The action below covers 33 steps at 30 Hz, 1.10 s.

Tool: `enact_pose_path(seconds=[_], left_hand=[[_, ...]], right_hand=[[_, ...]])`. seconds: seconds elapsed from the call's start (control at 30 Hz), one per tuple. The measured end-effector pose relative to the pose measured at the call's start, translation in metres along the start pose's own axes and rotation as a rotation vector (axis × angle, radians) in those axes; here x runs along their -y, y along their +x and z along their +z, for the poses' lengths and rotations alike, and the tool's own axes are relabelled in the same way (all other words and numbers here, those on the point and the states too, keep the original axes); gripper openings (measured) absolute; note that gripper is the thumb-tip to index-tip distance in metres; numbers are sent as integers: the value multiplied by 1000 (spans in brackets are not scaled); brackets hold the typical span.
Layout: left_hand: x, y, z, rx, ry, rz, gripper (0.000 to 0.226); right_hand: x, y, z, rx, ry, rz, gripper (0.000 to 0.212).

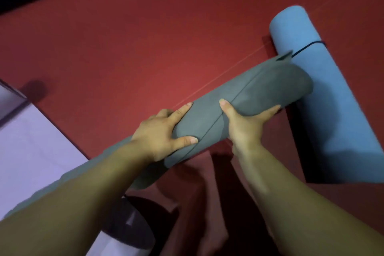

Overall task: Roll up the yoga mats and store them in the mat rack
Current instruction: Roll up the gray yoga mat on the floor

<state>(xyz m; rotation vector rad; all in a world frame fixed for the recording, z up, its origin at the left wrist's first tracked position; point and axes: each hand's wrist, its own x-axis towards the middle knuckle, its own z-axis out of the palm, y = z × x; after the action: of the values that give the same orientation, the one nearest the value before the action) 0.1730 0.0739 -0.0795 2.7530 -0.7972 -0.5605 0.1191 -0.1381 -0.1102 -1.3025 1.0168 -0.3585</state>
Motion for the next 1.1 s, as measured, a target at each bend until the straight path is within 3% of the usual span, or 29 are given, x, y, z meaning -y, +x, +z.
enact_pose_path(seconds=[0.17, 0.33, 0.43, 0.57, 0.73, 0.87, 1.0, 1.1], left_hand=[[-37, -5, -90, -98, -140, 10, 114], [-75, -36, -167, -258, -305, 152, 117], [-106, -62, -198, -407, -478, 269, 95], [-160, -104, -234, -627, -646, 206, 48], [-207, -156, -262, -860, -714, 163, 33], [-224, -193, -295, -934, -779, 185, 54], [-236, -225, -319, -890, -775, 267, 87], [-243, -240, -326, -867, -798, 294, 99]], right_hand=[[102, -14, 0, 105, 12, -285, 154], [220, -56, -15, 205, 52, -491, 154], [271, -90, -41, 229, 12, -593, 153], [307, -134, -76, 291, -10, -673, 151], [326, -189, -123, 395, -25, -781, 150], [346, -219, -152, 485, 7, -909, 140], [372, -242, -174, 617, 32, -1003, 140], [385, -248, -189, 714, 30, -1049, 136]])
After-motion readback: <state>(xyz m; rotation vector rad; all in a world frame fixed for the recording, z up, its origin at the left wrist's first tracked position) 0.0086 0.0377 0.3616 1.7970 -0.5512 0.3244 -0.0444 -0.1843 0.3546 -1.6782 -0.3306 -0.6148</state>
